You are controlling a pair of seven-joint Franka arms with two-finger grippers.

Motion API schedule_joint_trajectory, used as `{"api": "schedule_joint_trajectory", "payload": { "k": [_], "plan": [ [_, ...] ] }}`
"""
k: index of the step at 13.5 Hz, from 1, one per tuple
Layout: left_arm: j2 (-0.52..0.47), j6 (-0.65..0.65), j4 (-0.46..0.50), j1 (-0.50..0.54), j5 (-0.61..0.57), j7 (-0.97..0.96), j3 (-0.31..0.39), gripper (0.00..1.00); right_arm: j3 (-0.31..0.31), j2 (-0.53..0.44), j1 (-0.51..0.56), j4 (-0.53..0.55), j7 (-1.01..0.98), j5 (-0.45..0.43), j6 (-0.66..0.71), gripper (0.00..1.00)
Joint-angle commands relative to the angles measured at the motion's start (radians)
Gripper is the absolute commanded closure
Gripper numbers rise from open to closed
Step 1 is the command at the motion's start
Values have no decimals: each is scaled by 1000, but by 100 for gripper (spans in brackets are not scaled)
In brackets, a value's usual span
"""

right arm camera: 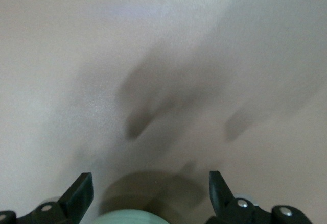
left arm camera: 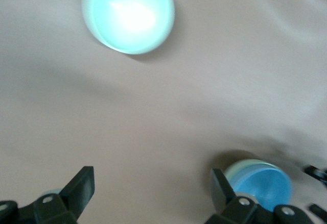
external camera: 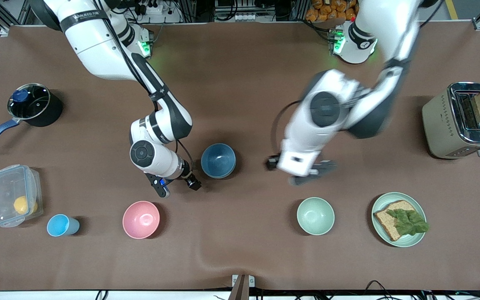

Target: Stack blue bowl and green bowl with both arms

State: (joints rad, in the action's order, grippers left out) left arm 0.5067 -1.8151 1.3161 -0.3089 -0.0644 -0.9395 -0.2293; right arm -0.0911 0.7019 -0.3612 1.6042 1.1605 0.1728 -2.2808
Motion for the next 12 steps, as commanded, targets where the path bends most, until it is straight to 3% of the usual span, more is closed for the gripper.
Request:
{"api": "schedule_joint_trajectory", "payload": {
  "k": [1, 7, 10, 12],
  "plan": [
    [-141, 89, 103, 105, -44, 123, -10, 0, -6, -91, 33, 5, -170, -26, 136, 0],
    [-341, 115, 265, 351, -32, 586, -21, 0, -6, -358, 158, 9, -630, -32, 407, 0],
    [-375, 171, 256, 395, -31, 712, -21, 0, -6, -487, 251, 11, -873, -68, 536, 0],
    [-376, 174, 249, 396, -32, 720, -21, 0, -6, -582, 277, 10, -973, -156, 610, 0]
  ]
}}
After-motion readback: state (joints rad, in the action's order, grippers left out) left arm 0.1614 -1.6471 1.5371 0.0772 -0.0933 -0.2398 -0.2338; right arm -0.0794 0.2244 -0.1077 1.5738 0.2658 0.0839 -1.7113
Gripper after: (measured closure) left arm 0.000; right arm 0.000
